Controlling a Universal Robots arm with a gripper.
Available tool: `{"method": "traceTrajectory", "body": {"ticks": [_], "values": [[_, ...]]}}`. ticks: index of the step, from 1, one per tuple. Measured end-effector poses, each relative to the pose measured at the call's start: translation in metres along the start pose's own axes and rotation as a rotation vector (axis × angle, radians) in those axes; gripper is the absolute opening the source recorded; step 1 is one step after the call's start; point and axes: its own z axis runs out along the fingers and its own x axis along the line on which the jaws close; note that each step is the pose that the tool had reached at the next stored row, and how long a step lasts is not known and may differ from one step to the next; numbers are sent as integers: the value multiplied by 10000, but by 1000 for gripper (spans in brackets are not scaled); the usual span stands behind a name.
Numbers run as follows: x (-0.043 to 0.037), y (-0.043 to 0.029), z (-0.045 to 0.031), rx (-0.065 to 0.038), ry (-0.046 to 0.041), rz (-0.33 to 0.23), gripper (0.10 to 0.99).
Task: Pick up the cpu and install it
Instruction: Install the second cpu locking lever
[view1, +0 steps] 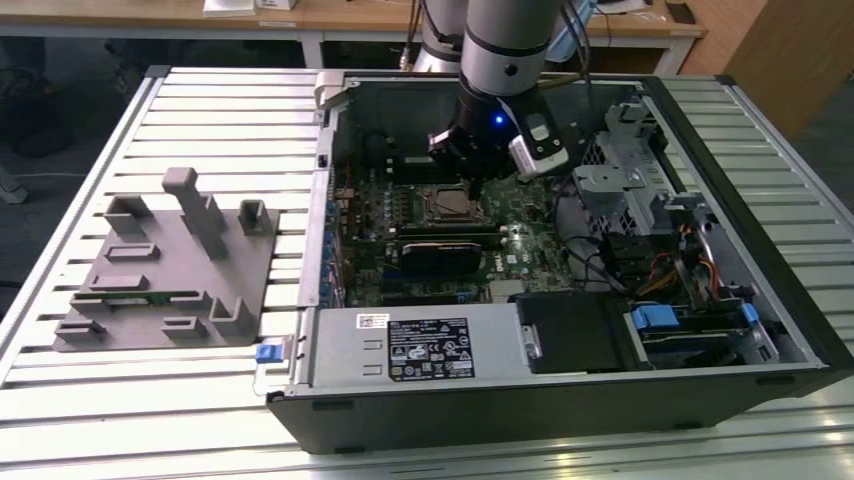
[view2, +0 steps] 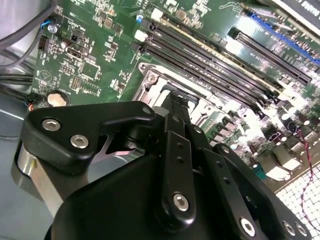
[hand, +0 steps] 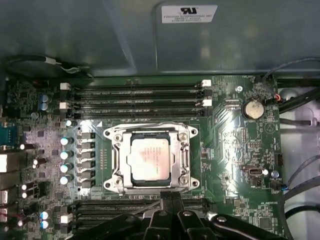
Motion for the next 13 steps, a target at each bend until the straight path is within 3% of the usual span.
{"method": "traceTrajectory", "body": {"ticks": [6, 13], "values": [[84, -7, 4, 0, -1, 0, 106], [91, -8, 6, 0, 0, -1, 106]]}}
